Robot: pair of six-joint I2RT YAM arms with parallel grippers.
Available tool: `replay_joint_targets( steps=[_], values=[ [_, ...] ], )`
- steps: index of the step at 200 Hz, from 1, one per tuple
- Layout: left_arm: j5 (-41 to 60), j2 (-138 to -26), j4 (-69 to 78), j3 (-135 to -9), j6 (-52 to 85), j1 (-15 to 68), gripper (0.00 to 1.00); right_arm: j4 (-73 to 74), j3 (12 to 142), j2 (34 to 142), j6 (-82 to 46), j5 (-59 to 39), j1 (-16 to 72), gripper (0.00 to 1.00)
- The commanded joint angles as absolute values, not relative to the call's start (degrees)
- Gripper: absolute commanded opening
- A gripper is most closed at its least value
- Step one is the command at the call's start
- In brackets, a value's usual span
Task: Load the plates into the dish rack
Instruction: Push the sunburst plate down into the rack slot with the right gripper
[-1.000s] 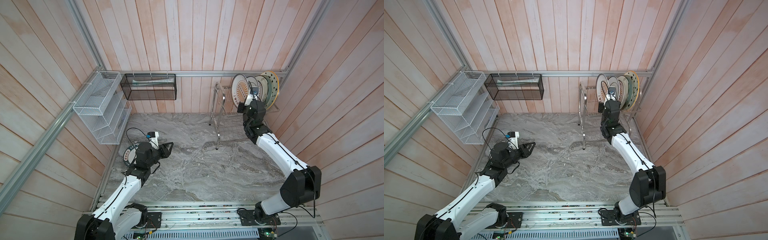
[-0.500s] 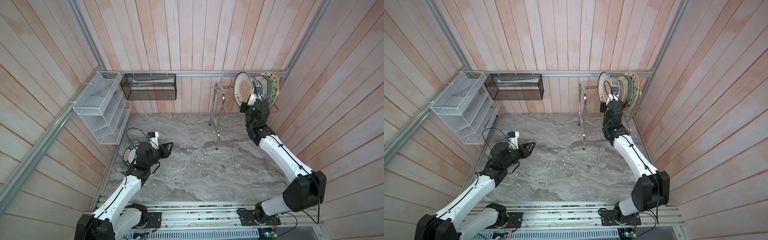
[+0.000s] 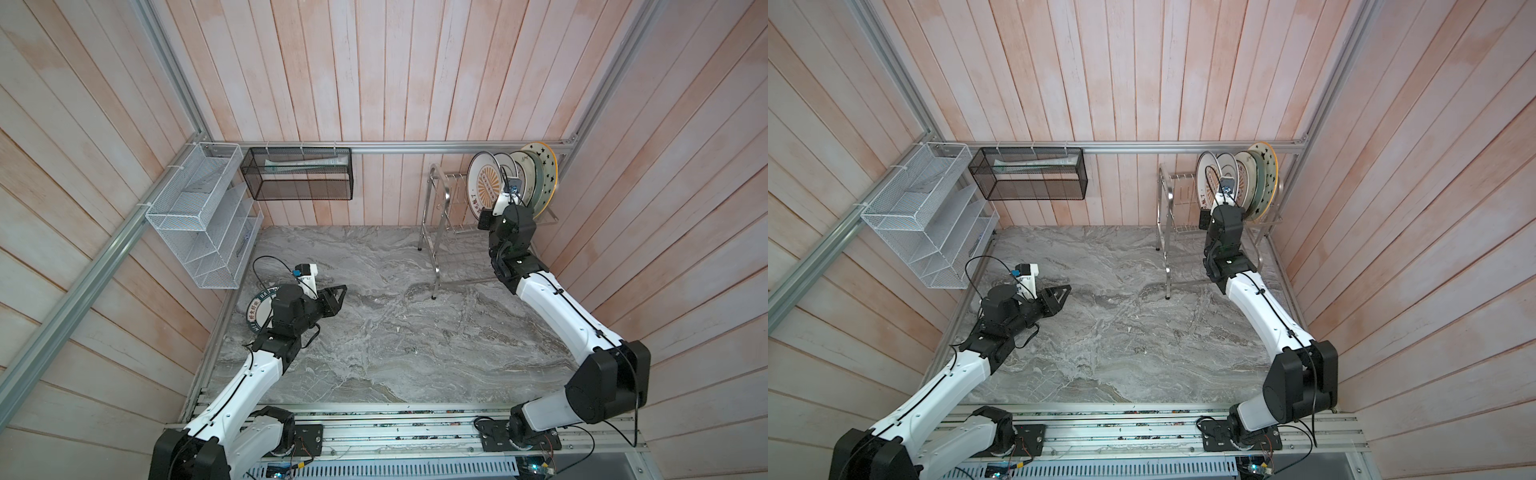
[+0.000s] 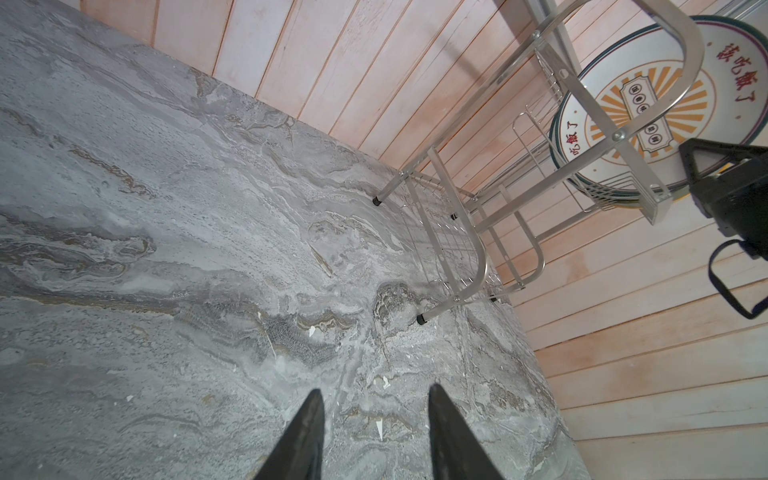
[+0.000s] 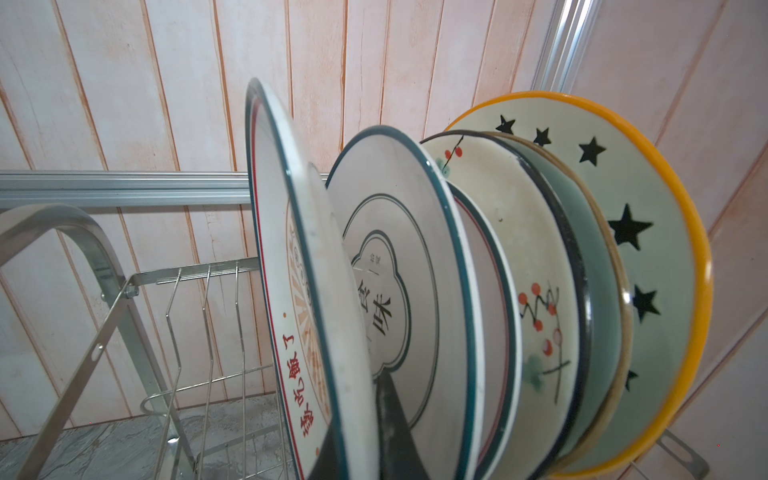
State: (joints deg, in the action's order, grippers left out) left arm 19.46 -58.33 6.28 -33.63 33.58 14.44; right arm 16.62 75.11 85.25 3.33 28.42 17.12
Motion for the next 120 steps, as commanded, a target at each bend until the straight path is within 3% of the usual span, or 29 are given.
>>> replay_joint_targets(
  steps=[1, 54, 71, 120],
  values=[
    [20.1, -57.85, 5.98, -33.23, 32.44, 14.72, 0.43, 19.47, 75.02, 83.74, 2.8, 29.26, 17.18, 0.0],
    [20.12, -57.74, 5.67, -33.22, 32.37, 14.68, 0.42, 18.12, 75.57, 83.84, 2.5, 29.03, 17.22, 0.0],
    [20.13, -57.79, 5.65, -33.22, 32.35, 14.72, 0.43, 17.65, 75.89, 84.09, 2.81, 28.66, 17.18, 0.19],
    [20.21, -57.54, 5.3, -33.22, 32.26, 14.69, 0.43, 17.47, 76.25, 83.98, 2.79, 28.68, 17.23, 0.36]
  ],
)
